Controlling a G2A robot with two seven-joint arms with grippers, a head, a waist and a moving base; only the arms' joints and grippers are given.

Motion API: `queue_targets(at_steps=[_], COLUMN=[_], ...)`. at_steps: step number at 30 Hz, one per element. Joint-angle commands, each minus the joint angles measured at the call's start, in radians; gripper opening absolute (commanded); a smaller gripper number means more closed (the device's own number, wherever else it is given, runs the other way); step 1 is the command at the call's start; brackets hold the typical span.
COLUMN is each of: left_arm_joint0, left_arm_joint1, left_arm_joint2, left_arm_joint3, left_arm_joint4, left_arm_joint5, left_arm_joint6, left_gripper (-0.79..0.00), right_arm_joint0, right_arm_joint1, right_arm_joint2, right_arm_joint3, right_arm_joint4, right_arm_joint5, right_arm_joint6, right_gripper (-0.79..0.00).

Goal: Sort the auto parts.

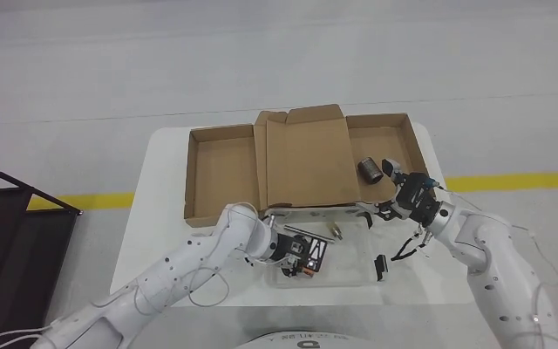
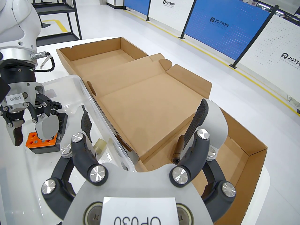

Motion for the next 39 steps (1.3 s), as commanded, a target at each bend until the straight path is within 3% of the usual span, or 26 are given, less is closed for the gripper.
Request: queue_targets(at_steps=[1,12,21,24,25,26,33,39], left_arm_joint0=[0.0,-0.001,-0.014,-0.018,-0.019,-0.02,-0.018,-0.002], left_arm_joint1=[0.001,-0.005,-0.02,-0.024,-0.025,-0.026,-0.029,-0.011], left_arm_joint2=[0.0,0.021,0.049,0.055,0.056,0.057,0.057,0.009], left_arm_joint3=[-0.001,0.026,0.056,0.058,0.059,0.059,0.046,-0.057], left_arm_joint4=[0.008,0.045,0.069,0.077,0.08,0.083,0.096,0.091], left_arm_joint5=[0.001,0.02,0.045,0.053,0.056,0.06,0.074,0.079], left_arm_joint6=[-0.002,0.012,0.028,0.03,0.03,0.031,0.041,0.059], left_gripper=[-0.308,-0.4,-0.425,-0.533,-0.677,-0.773,-0.785,-0.785], right_arm_joint0=[0.0,0.0,0.0,0.0,0.0,0.0,0.0,0.0], right_arm_joint1=[0.0,0.0,0.0,0.0,0.0,0.0,0.0,0.0], right_arm_joint2=[0.0,0.0,0.0,0.0,0.0,0.0,0.0,0.0], right_arm_joint3=[0.0,0.0,0.0,0.0,0.0,0.0,0.0,0.0], right_arm_joint4=[-0.001,-0.001,-0.001,-0.001,-0.001,-0.001,-0.001,-0.001], right_arm_joint5=[0.0,0.0,0.0,0.0,0.0,0.0,0.0,0.0], right_arm_joint6=[-0.001,-0.001,-0.001,-0.001,-0.001,-0.001,-0.001,-0.001], right_gripper=[0.0,0.0,0.0,0.0,0.0,0.0,0.0,0.0])
